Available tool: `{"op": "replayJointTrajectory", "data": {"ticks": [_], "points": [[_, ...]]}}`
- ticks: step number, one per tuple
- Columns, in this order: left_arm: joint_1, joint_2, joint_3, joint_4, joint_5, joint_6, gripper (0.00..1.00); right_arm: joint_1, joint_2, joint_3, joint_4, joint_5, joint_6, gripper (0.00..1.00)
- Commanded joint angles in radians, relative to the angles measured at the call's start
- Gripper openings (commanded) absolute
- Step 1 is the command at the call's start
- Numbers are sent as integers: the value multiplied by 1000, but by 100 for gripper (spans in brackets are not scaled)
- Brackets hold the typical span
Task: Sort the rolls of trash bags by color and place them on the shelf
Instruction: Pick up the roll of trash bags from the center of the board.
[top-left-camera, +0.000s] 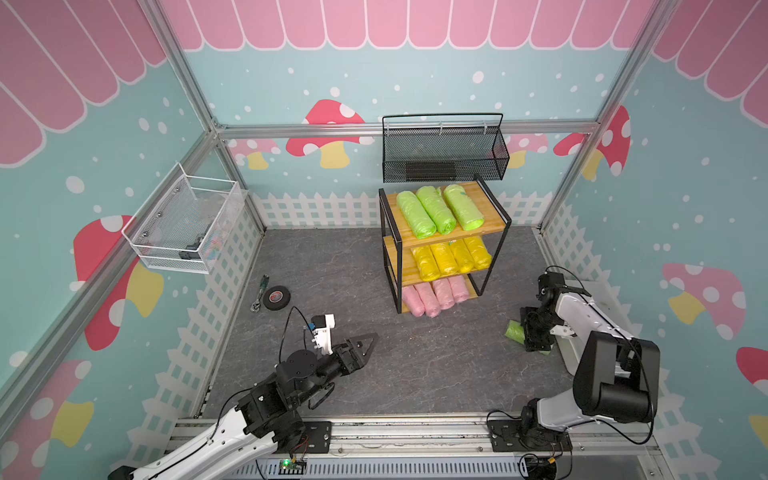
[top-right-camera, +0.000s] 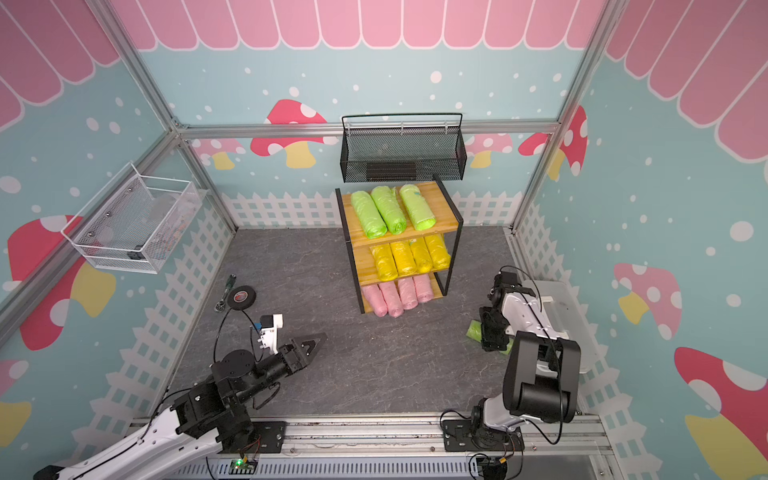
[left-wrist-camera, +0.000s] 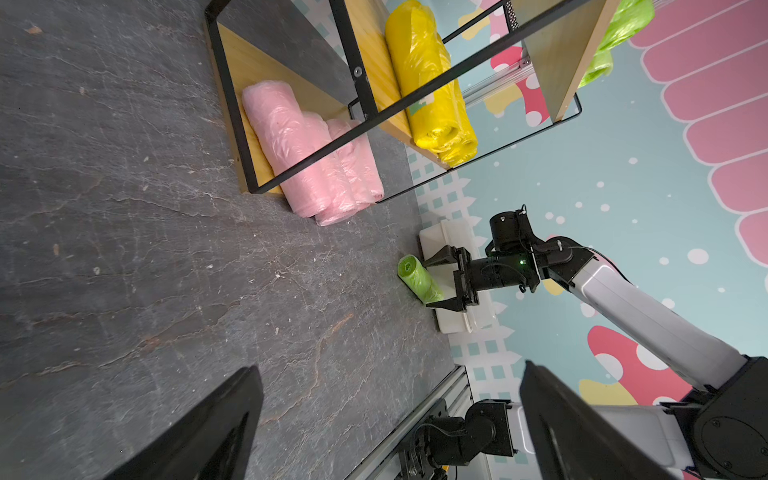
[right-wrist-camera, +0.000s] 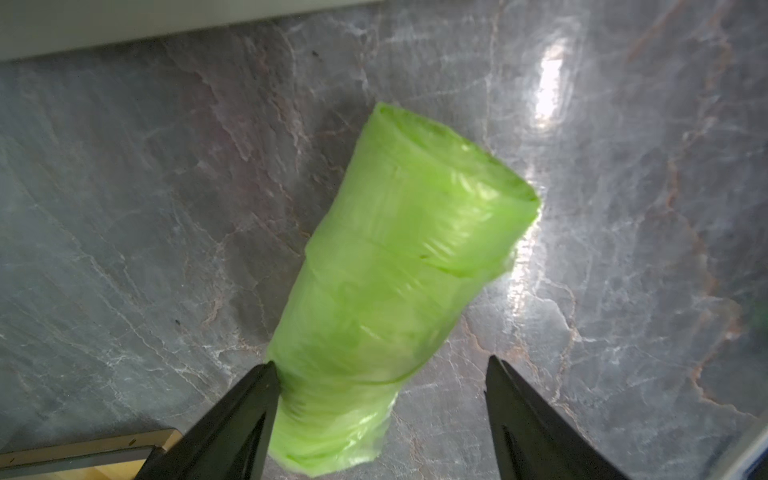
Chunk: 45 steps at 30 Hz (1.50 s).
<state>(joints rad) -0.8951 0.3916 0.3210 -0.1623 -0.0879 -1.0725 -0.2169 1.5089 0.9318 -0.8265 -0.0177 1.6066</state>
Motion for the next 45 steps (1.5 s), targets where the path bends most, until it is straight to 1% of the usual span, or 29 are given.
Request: {"op": "replayJointTrajectory", "data": {"ticks": [1, 7, 9, 12, 16, 18, 20, 21, 22, 25, 27, 29, 32, 34, 35, 36, 37, 41, 45], "points": [[0, 22, 34, 29, 28, 20, 99, 2, 38, 18, -6, 15, -21, 80], [1, 38, 39, 30, 33, 19, 99, 58, 83, 56, -11, 39, -18, 77], [1, 37, 39, 30, 33, 17, 99, 83, 93, 61, -14, 53, -11, 74], [1, 33, 38, 27, 33, 15, 99, 111, 103, 64, -21, 72, -12, 69], [1, 25, 30, 26, 32, 11, 99, 147, 95, 52, -22, 105, -31, 57], [1, 20, 25, 26, 31, 9, 99, 163, 82, 40, -20, 119, -39, 53], [1, 16, 20, 26, 32, 5, 99, 168, 66, 21, -14, 126, -51, 47], [1, 15, 17, 26, 35, 3, 99, 171, 56, 8, -8, 131, -55, 42], [1, 13, 14, 26, 34, 0, 99, 171, 50, -6, -3, 132, -58, 40], [1, 6, 5, 32, 36, -4, 99, 171, 41, -45, 26, 119, -72, 39], [1, 1, 2, 31, 37, -8, 99, 171, 45, -70, 55, 101, -87, 36], [1, -4, -1, 31, 40, -10, 99, 171, 50, -87, 84, 85, -118, 29], [1, -14, -2, 28, 41, -16, 99, 178, 44, -89, 87, 97, -178, 16], [1, -18, 1, 24, 40, -15, 99, 182, 30, -82, 81, 92, -247, 7], [1, -18, 2, 24, 39, -16, 99, 182, 23, -75, 71, 86, -271, 5], [1, -16, 3, 23, 38, -18, 99, 184, 10, -71, 59, 79, -295, 1], [1, -13, 4, 21, 37, -17, 99, 188, -10, -71, 54, 73, -314, 0], [1, 11, 13, 22, 40, -14, 99, 212, -136, -94, 61, 73, -359, 0], [2, 34, 26, 28, 46, -1, 99, 229, -289, -115, 99, 16, -478, 0]]}}
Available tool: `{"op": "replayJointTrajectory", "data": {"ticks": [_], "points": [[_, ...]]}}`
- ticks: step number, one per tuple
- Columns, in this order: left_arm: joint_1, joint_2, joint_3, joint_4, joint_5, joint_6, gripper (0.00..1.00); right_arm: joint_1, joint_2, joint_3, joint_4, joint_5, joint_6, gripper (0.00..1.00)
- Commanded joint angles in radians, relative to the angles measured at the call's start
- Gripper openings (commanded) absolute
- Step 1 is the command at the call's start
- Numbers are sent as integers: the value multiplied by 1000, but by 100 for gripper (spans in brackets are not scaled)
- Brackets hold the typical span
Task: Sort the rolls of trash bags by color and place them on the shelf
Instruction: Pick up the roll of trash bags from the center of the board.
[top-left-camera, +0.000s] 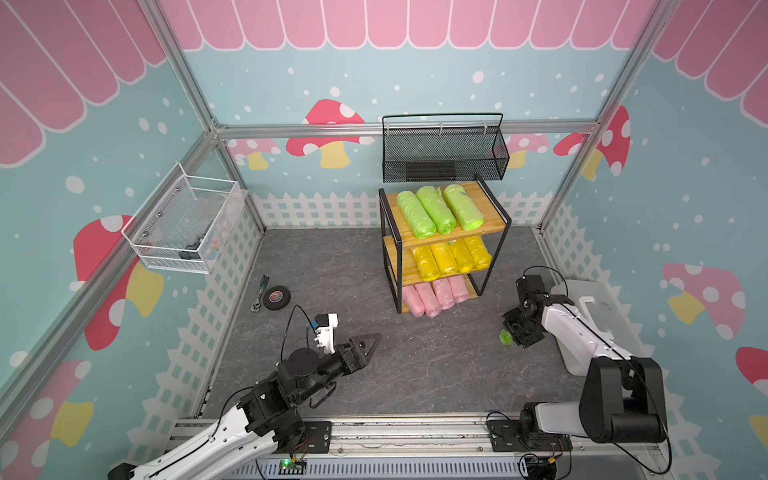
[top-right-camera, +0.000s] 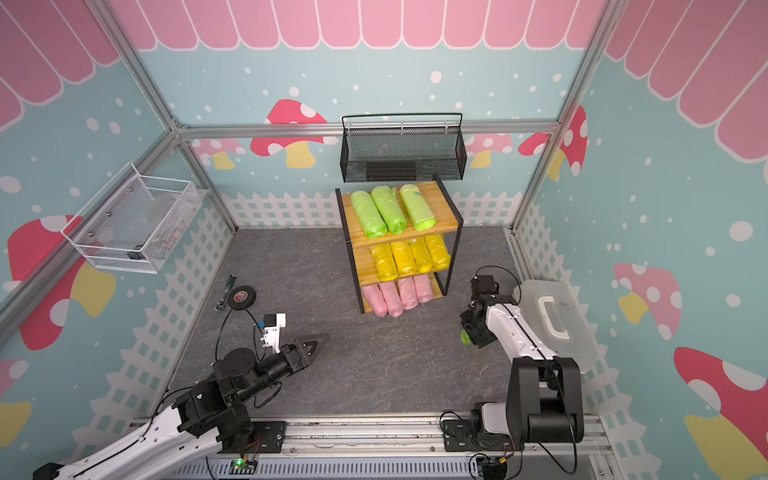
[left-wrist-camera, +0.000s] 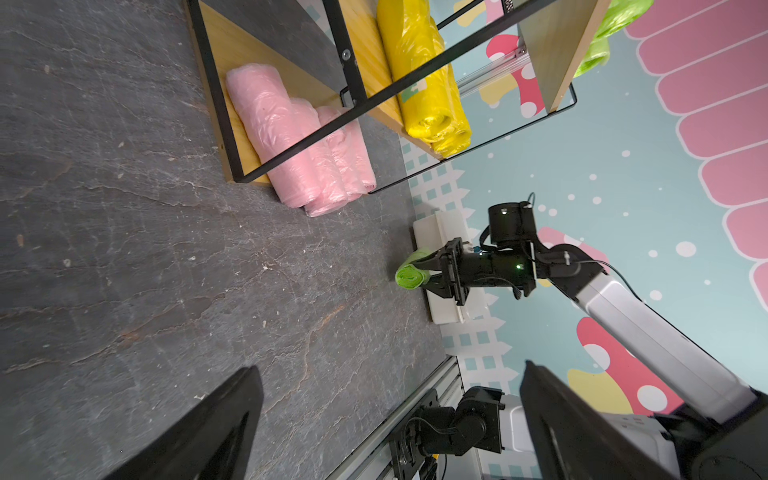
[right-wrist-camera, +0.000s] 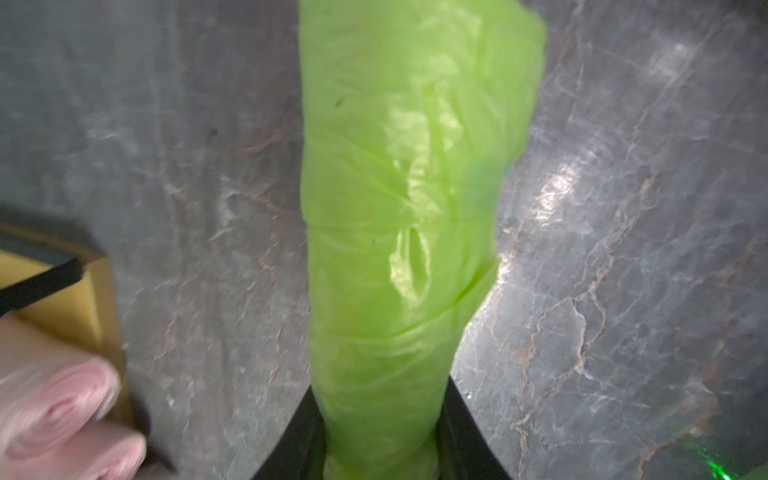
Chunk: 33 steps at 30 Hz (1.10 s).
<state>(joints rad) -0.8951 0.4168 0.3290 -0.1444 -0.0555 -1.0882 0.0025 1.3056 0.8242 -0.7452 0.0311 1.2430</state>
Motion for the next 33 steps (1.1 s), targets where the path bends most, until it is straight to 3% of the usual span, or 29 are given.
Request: {"op": "replayJointTrajectory", "data": {"ticks": [1, 7, 12, 16, 20, 27, 33], "points": [[1, 12, 21, 18, 14, 19, 99, 9, -130, -20, 28, -65, -144, 0], [1, 17, 43, 55, 10, 47, 99, 10, -412, -47, 23, -257, -433, 0], [2, 70, 85, 106, 47, 99, 99, 12, -561, 10, 38, -549, -554, 0], [2, 120, 131, 176, 104, 145, 99, 14, -595, 137, 19, -778, -659, 0], [2, 147, 166, 279, 166, 200, 99, 62, -503, 285, -13, -1033, -671, 0], [2, 208, 244, 374, 251, 255, 99, 313, -428, 469, -60, -1058, -656, 0], [3, 224, 239, 521, 297, 235, 99, 554, -386, 507, -79, -964, -652, 0]]}}
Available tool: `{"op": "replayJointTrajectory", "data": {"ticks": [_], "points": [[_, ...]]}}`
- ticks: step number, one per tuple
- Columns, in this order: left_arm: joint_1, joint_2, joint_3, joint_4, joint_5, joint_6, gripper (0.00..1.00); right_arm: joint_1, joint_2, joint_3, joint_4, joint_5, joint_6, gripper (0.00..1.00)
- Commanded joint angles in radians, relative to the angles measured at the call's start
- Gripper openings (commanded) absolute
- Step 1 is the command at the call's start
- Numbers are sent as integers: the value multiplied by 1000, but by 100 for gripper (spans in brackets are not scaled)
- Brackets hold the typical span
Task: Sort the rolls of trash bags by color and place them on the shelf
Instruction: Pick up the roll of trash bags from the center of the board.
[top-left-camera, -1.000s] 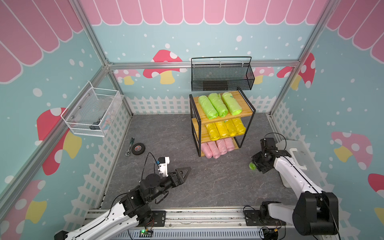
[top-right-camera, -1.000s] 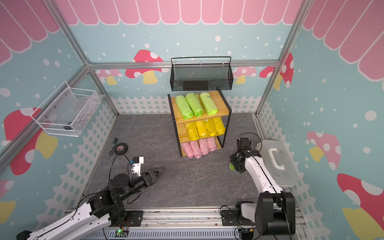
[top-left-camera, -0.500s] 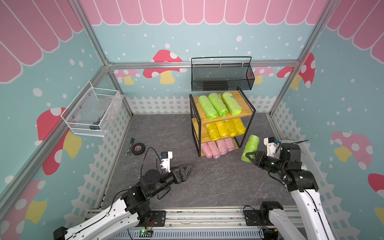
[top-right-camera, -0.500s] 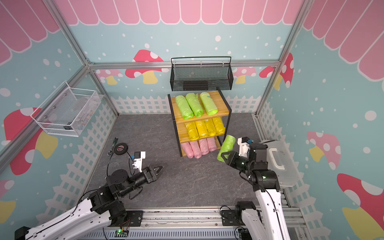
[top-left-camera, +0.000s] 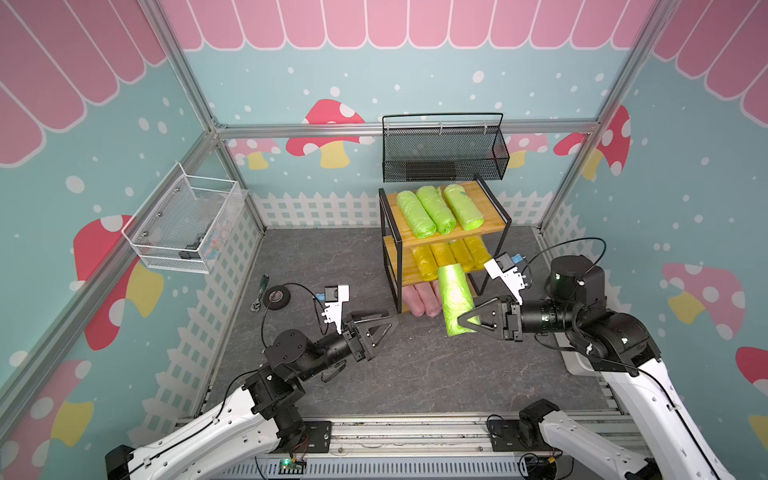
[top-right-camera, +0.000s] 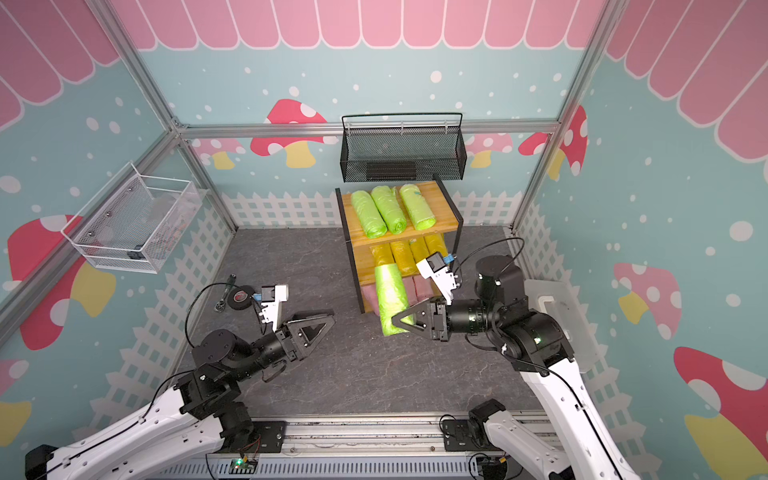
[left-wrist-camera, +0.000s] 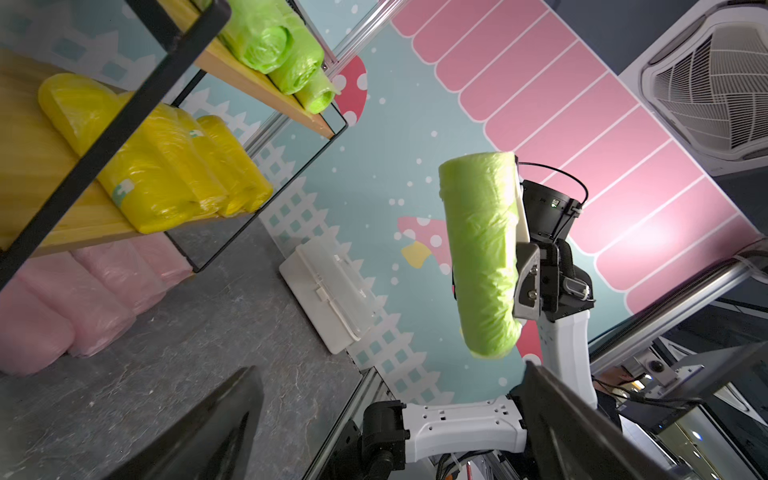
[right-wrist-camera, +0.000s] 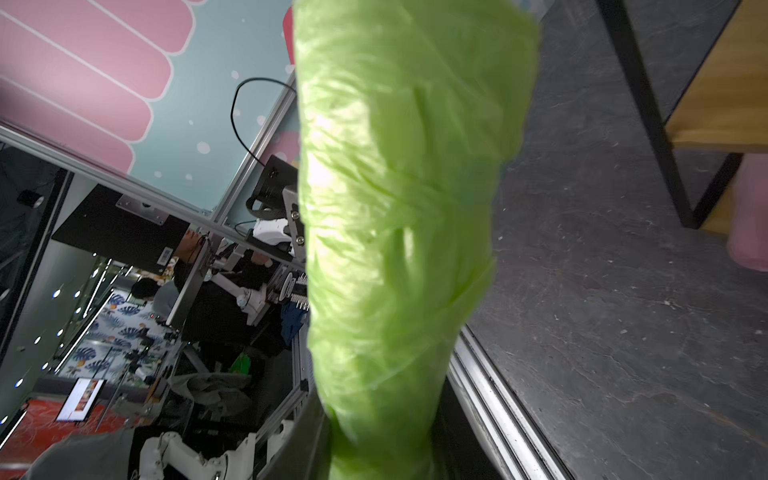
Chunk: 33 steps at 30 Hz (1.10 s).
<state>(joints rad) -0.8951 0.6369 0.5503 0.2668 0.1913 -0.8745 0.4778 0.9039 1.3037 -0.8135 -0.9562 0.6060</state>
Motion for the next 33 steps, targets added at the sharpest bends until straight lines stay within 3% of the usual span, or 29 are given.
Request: {"op": "replayJointTrajectory", "data": {"ticks": [1, 12, 21, 23, 30, 33], "points": [[2, 7, 20, 119, 54, 19, 99, 109, 24, 29, -9, 44, -13, 0], [2, 69, 68, 128, 72, 11, 99, 330, 124, 69, 86, 123, 17, 0], [1, 84, 42, 180, 60, -27, 98, 398, 165, 45, 117, 151, 17, 0], [1, 84, 39, 181, 63, -33, 93, 400, 168, 39, 121, 151, 15, 0], [1, 96, 31, 191, 101, -74, 62, 400, 198, 40, 110, 190, 15, 0], [1, 97, 25, 206, 124, -91, 55, 399, 213, 42, 109, 213, 17, 0]]}}
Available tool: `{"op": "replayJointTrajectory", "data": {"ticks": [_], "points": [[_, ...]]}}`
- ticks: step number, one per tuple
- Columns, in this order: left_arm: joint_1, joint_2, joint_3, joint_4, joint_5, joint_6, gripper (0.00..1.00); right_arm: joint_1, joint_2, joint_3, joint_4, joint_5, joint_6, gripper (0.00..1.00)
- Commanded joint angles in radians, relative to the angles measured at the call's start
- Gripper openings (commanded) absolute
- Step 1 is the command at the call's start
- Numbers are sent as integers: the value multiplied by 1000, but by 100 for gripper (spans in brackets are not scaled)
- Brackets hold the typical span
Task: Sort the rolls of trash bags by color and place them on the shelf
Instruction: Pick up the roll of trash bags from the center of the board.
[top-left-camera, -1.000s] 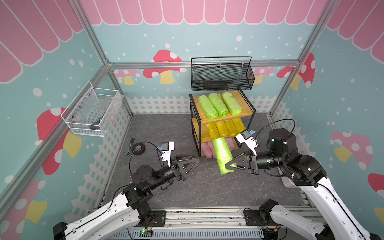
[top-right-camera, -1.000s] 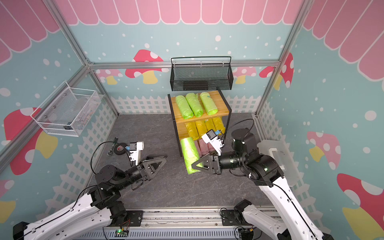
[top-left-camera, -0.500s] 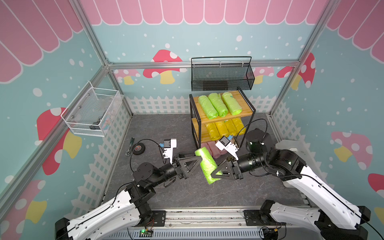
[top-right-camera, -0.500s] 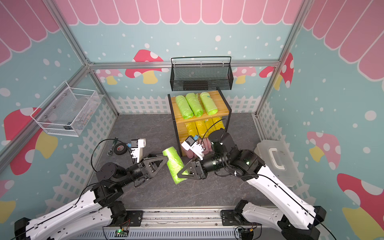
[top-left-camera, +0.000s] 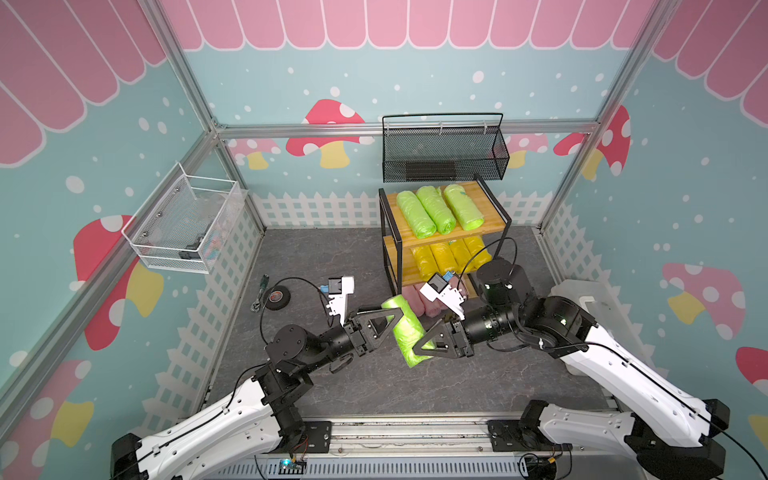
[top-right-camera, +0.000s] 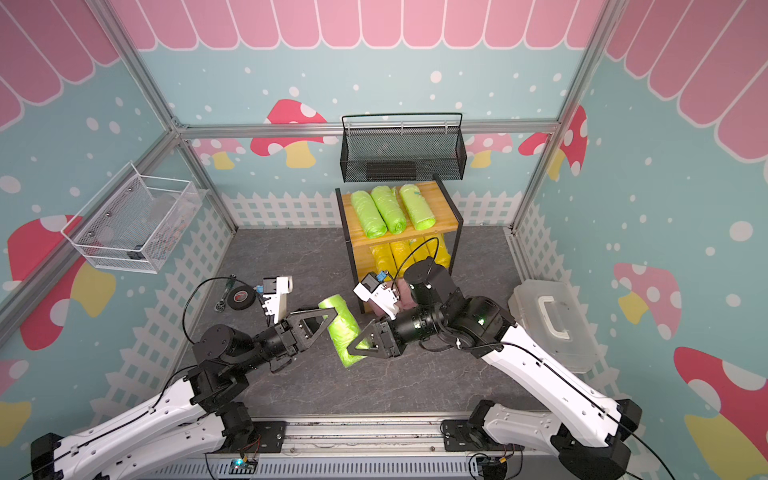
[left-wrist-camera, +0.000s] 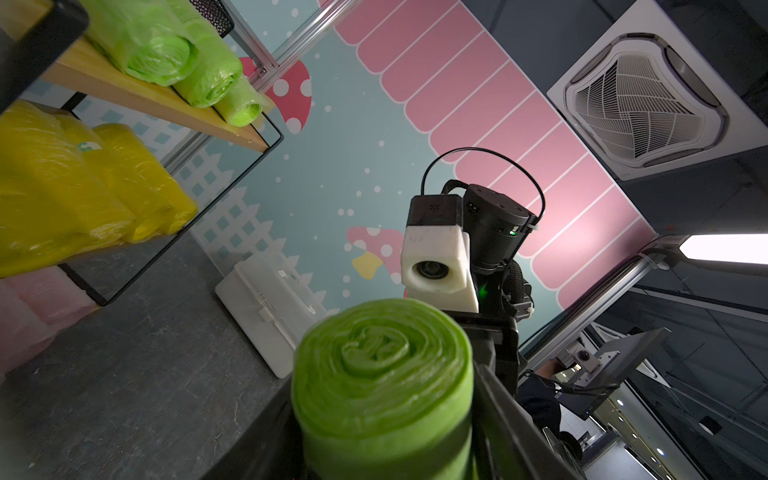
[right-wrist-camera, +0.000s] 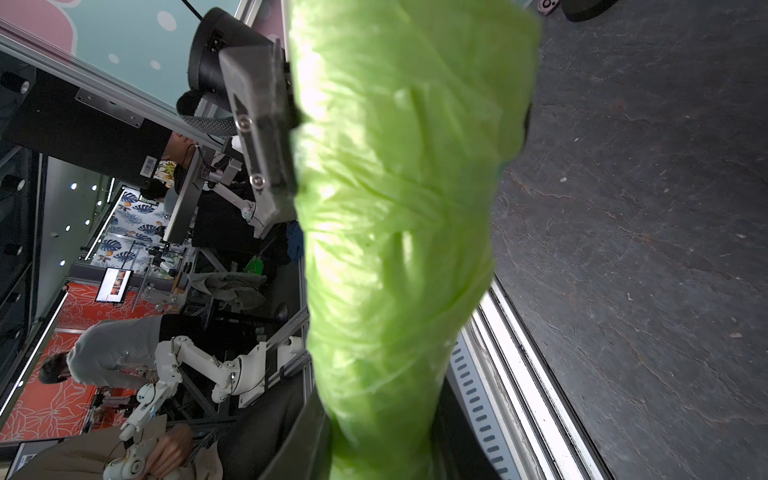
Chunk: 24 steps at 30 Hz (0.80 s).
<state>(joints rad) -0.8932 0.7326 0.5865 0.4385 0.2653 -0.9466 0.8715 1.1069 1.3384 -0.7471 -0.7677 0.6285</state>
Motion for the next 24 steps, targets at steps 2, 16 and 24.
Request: {"op": "replayJointTrajectory", "data": {"ticks": [2, 16, 24], "points": [[-1, -1, -11, 36, 63, -24, 51, 6, 20, 7, 47, 32, -1, 0], [0, -94, -84, -55, -117, -55, 0, 4, -6, -25, 33, 200, 6, 60], [0, -219, -296, 27, -381, -243, 0, 4, -54, -74, 102, 279, 70, 77]]}}
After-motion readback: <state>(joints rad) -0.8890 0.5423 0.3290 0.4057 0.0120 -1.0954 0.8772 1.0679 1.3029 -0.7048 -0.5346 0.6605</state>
